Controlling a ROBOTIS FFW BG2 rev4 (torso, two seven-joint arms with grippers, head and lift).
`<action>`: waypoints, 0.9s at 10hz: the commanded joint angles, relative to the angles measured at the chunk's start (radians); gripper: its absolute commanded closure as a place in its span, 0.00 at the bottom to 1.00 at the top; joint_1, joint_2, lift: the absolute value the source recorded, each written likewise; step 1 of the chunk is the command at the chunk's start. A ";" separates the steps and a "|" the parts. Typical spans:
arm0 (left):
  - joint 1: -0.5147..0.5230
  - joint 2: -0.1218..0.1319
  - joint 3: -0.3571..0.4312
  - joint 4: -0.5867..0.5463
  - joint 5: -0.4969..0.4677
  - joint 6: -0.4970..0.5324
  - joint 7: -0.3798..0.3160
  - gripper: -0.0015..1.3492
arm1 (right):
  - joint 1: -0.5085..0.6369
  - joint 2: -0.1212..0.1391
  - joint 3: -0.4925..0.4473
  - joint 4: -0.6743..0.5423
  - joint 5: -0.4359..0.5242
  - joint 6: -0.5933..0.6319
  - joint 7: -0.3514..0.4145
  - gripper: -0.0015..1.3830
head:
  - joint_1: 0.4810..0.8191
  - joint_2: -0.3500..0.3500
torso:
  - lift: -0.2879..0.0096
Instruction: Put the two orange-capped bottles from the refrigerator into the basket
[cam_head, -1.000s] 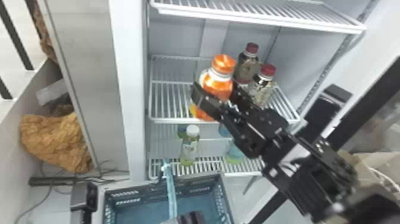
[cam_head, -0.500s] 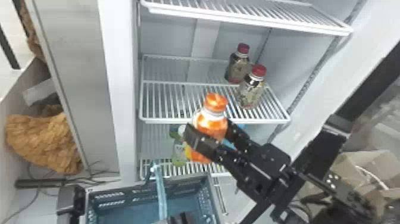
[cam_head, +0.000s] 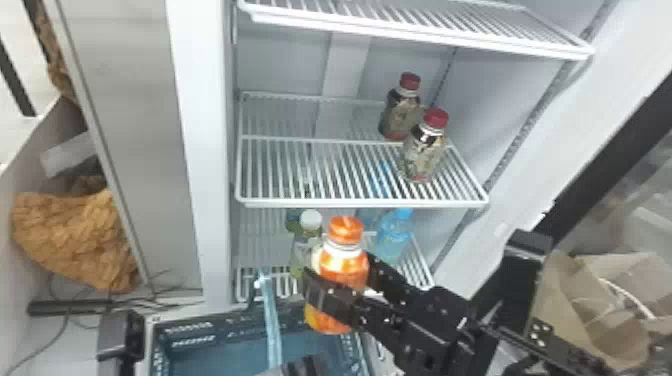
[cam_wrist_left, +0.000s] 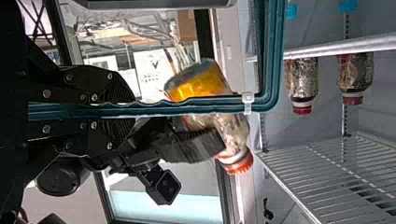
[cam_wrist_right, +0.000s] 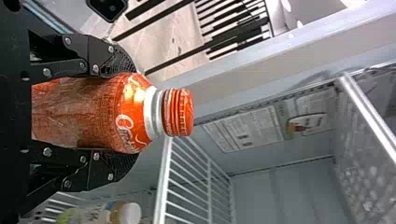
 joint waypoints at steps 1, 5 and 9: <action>0.000 0.000 0.000 0.000 -0.002 0.000 0.000 0.90 | 0.001 0.000 -0.008 0.016 0.010 0.024 0.005 0.65 | 0.63 0.13 | 0.83; 0.000 0.000 0.000 0.000 -0.002 0.000 0.000 0.90 | -0.016 -0.008 -0.014 0.077 0.028 0.075 0.023 0.65 | 0.63 0.09 | 0.83; -0.003 0.000 -0.002 0.000 -0.004 0.000 0.000 0.90 | -0.035 -0.017 -0.008 0.111 0.024 0.102 0.055 0.38 | 0.63 0.09 | 0.83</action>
